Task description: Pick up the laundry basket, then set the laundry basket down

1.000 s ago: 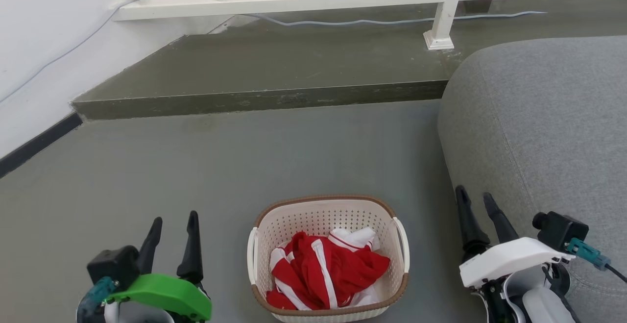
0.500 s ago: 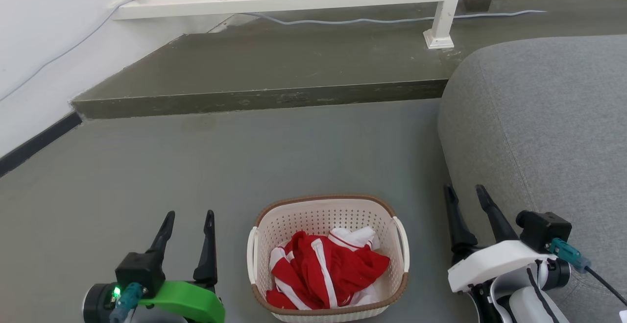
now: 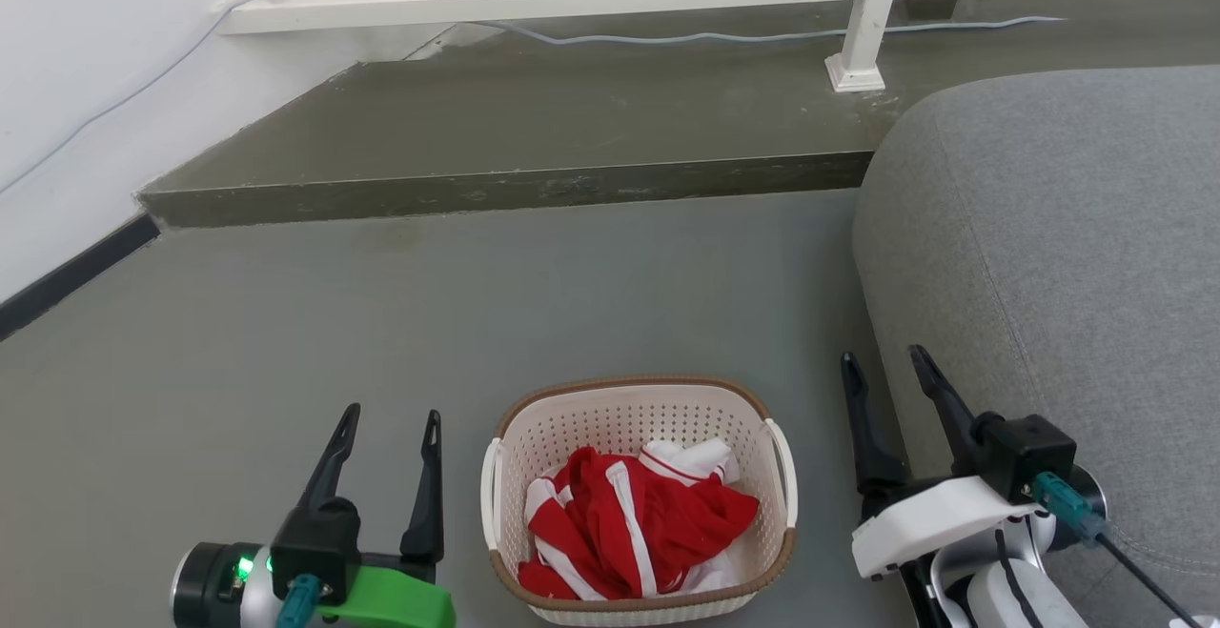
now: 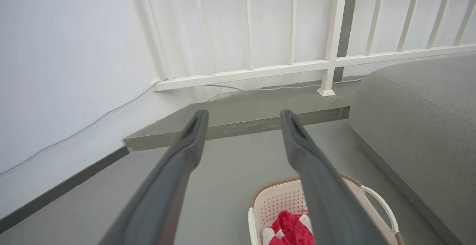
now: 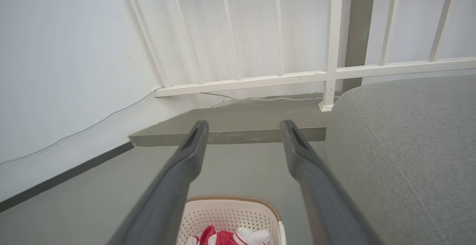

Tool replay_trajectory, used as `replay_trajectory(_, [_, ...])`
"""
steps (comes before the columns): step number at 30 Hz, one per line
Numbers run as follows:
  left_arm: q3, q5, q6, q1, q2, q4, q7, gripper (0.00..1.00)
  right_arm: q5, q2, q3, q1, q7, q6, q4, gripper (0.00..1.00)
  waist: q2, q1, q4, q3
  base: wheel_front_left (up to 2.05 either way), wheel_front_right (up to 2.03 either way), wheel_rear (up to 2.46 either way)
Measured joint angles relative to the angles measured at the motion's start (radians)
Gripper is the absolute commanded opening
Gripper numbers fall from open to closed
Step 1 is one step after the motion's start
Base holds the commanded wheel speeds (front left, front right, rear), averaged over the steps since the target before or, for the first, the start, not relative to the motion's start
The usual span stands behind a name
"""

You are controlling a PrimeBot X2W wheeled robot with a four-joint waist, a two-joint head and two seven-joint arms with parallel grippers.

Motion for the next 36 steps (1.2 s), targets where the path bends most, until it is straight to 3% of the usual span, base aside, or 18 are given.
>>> replay_trajectory(36, [0.015, -0.014, -0.004, 0.005, -0.008, -0.003, -0.002, 1.00, -0.021, 0.000, 0.004, 0.001, -0.007, 0.000, -0.006, 1.00, 0.0000, 0.0000, 0.002, 0.012, 0.00, 0.00, 0.00])
